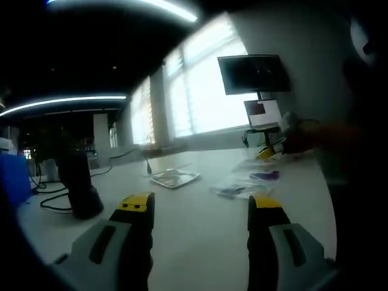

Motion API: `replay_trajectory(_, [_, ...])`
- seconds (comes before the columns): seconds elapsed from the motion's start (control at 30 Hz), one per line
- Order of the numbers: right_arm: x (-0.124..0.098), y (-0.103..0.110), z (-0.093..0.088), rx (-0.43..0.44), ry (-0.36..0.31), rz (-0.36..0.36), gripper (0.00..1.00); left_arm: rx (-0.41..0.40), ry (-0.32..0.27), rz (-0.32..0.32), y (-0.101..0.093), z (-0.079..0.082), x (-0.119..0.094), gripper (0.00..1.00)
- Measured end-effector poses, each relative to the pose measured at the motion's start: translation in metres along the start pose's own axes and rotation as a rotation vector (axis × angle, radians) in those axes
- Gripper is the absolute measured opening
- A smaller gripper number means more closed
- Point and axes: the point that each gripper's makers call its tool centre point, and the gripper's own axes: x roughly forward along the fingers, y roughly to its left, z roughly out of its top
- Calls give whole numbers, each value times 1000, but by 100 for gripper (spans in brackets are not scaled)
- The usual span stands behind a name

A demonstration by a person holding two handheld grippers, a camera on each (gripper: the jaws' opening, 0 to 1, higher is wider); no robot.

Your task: Clip sheet goods on table flip sheet goods clip sheet goods scan sheet goods put sheet goods back to table

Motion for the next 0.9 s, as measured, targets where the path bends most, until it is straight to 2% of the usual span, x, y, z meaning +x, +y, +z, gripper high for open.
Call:
replay_trajectory(0.23, [1, -14, 9, -31, 2, 10, 54, -3, -1, 5, 2, 0, 0, 55])
replay_trajectory(0.37, [5, -21, 13, -7, 8, 26, 50, -3, -1, 5, 2, 0, 1, 55])
replay_trajectory(0.6, [12, -33, 16, -32, 37, 47, 50, -7, -10, 2, 2, 1, 0, 55])
replay_trajectory(0.73, [15, -38, 14, -76, 70, 60, 49, -6, -6, 3, 2, 0, 1, 55])
replay_trajectory(0.9, [13, -42, 16, -56, 75, 79, 47, -6, -3, 4, 3, -1, 1, 54])
